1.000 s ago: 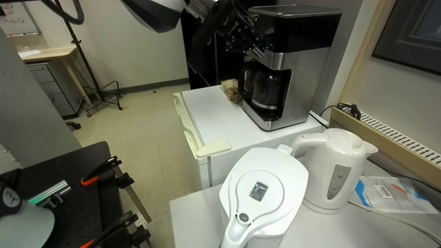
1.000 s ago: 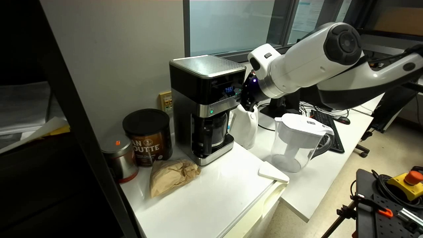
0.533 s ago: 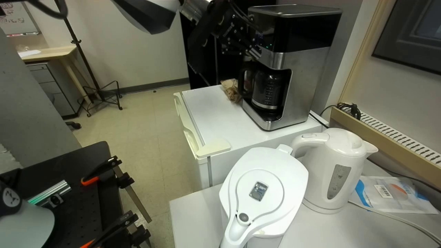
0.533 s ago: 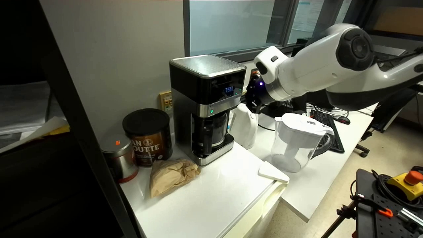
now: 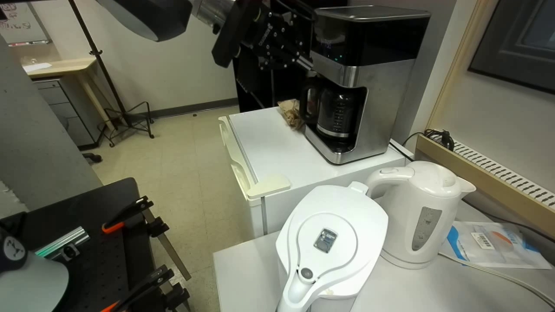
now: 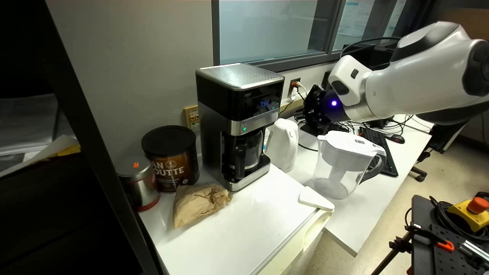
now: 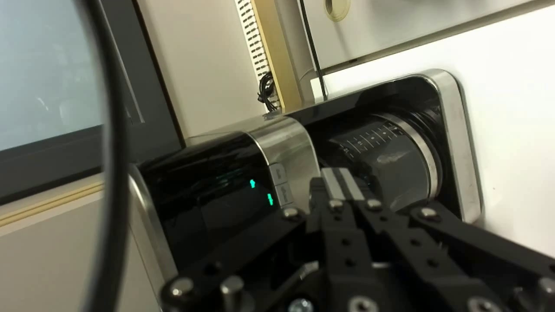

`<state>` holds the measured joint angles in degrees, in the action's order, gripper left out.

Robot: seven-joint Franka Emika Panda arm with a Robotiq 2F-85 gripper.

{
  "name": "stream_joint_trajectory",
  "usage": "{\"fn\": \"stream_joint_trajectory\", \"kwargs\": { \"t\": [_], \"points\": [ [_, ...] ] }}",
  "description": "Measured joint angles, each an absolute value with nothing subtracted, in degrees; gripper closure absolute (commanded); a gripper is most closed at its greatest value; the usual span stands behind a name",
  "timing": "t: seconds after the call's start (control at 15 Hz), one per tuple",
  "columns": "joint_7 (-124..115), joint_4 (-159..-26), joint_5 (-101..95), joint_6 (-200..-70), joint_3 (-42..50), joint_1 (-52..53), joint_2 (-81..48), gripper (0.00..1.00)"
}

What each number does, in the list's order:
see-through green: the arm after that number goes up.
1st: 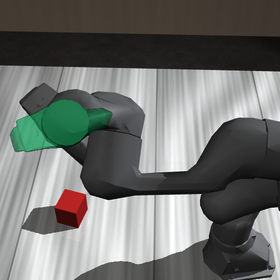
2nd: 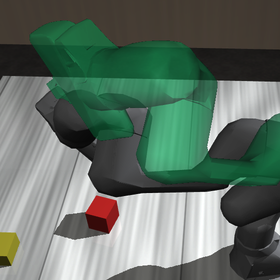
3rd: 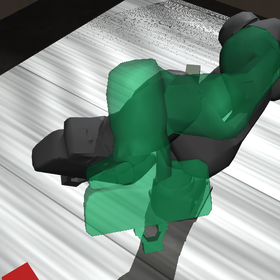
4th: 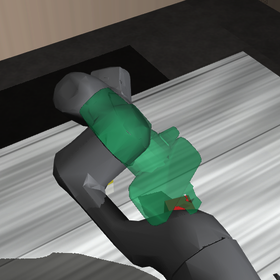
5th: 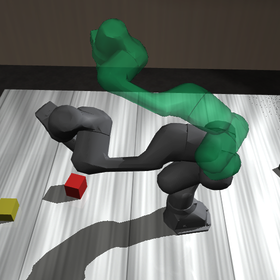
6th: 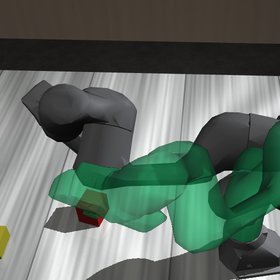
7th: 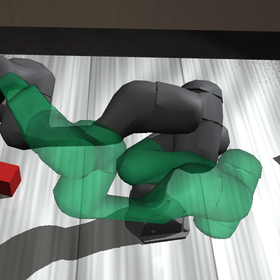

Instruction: Press a button on the coffeemaker.

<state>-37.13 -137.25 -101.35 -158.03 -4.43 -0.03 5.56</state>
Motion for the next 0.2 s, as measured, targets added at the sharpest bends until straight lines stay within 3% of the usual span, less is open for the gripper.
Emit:
{"fn": "stream_joint_trajectory", "kwargs": {
  "t": [0.2],
  "points": [
    [-37.4, -140.1, -105.9, -160.9, -3.8, -0.4, 9.0, 1.00]
  ]
}}
